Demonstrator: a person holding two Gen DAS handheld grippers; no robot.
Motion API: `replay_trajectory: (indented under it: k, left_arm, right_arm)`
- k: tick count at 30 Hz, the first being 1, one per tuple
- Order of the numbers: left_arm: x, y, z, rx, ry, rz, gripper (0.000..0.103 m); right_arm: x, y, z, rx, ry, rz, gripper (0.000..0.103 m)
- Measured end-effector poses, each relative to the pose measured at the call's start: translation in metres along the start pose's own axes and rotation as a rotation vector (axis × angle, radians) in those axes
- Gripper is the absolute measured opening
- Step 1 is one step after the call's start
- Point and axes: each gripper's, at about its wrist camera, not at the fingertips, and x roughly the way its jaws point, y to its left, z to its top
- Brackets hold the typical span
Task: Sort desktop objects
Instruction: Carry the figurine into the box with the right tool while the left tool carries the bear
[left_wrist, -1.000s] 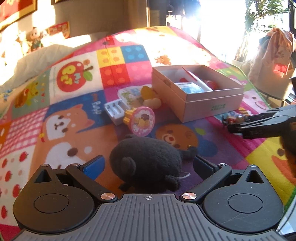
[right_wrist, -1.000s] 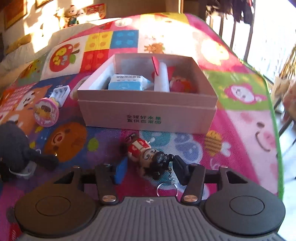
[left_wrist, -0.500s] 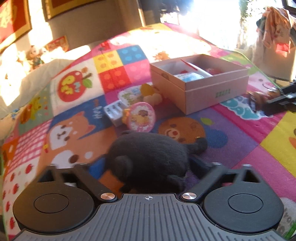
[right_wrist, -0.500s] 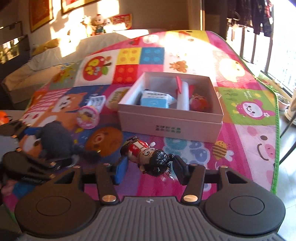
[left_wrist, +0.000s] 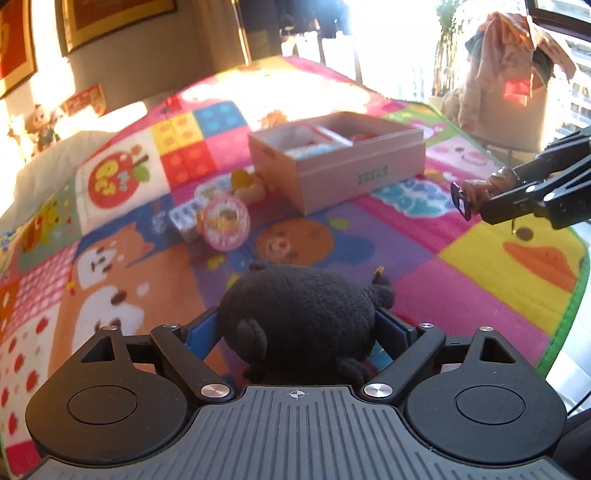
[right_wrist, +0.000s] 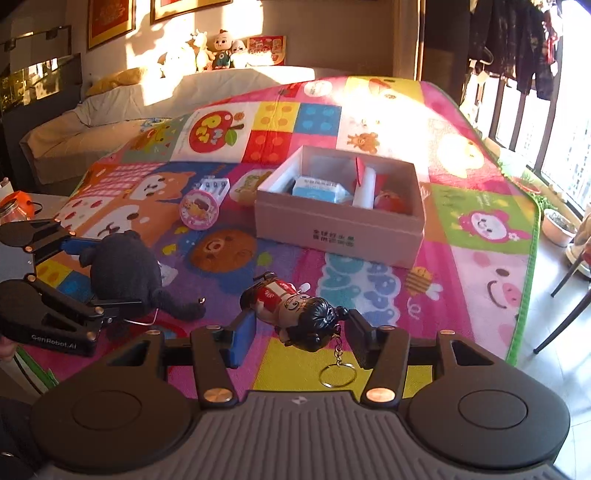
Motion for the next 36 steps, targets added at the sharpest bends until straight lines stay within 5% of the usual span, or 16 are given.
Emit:
replay_trajectory:
  k: [7, 17, 22, 27, 29, 36]
  left_arm:
    - [0.002, 0.007, -0.001, -0.033, 0.031, -0.02, 0.098]
    - [-0.013, 0.006, -0.006, -0.041, 0.004, -0.035, 0.101]
    - [0.002, 0.0, -0.004, -0.006, 0.018, -0.001, 0.102]
    - [0.013, -0.003, -0.002, -0.015, 0.043, 0.011, 0.101]
    - [0.013, 0.0, -0.001, -0.034, 0.042, 0.017, 0.09]
    - [-0.002, 0.005, 0.009, -0.084, 0.014, -0.007, 0.087]
  right_arm:
    - [0.042, 0.001, -0.017, -0.009, 0.069, 0.012, 0.053]
    - [0.044, -0.005, -0.028, 0.0, 0.072, -0.041, 0.079]
    - [0.053, -0.002, -0.026, 0.041, 0.103, -0.02, 0.078]
    - [0.058, 0.0, -0.024, 0.051, 0.119, -0.032, 0.067]
    - [0.056, 0.0, -0.023, 0.045, 0.118, -0.031, 0.067]
    - [0.033, 0.002, -0.017, -0.012, 0.089, -0.015, 0.067]
